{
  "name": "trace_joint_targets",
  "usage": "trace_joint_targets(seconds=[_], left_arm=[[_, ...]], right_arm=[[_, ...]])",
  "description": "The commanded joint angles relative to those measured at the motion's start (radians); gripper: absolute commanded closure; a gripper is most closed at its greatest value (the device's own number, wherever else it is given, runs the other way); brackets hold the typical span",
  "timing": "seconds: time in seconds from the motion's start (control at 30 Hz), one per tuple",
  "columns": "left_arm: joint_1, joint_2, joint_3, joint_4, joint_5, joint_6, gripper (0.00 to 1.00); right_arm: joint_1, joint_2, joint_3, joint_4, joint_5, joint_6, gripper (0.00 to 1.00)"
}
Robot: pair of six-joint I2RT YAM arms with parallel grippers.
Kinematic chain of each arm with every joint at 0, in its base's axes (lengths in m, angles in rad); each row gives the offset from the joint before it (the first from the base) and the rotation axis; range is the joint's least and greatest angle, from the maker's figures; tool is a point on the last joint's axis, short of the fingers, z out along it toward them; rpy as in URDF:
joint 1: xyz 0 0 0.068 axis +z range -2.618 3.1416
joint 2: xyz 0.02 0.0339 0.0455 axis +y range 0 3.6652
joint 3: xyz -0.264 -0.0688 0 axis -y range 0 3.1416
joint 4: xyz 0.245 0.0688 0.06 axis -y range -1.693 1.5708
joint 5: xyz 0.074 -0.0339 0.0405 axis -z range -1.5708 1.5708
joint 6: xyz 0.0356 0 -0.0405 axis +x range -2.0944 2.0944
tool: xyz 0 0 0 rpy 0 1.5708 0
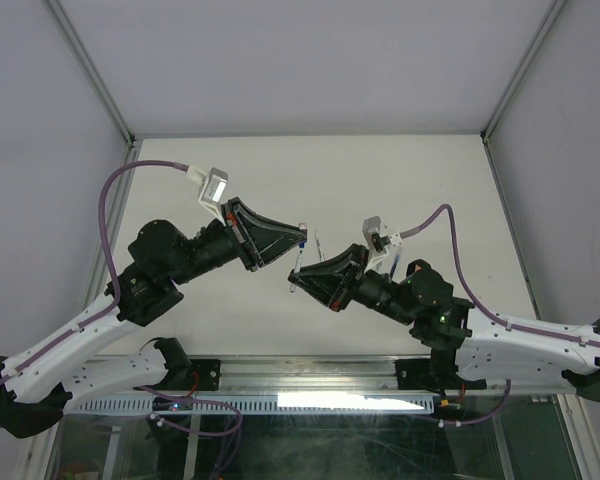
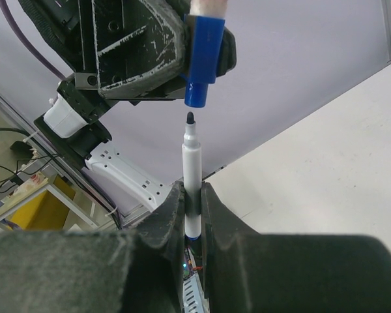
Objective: Insert the pens into the pen caps
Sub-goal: Insert the pen cap onto the pen.
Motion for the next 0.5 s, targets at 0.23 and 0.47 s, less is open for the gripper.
trace_joint_targets(seconds=[0.23, 0.47], left_arm=[[0.003, 0.008, 0.004, 0.062, 0.041, -0.013, 1.00], [0.002, 0.004, -0.006, 0.051, 0.025, -0.009, 1.00]], right_arm=[[0.006, -0.027, 0.003, 0.028, 0.032, 0.010, 1.00], [0.005, -0.040, -0.007, 0.028, 0.037, 0.014, 1.00]])
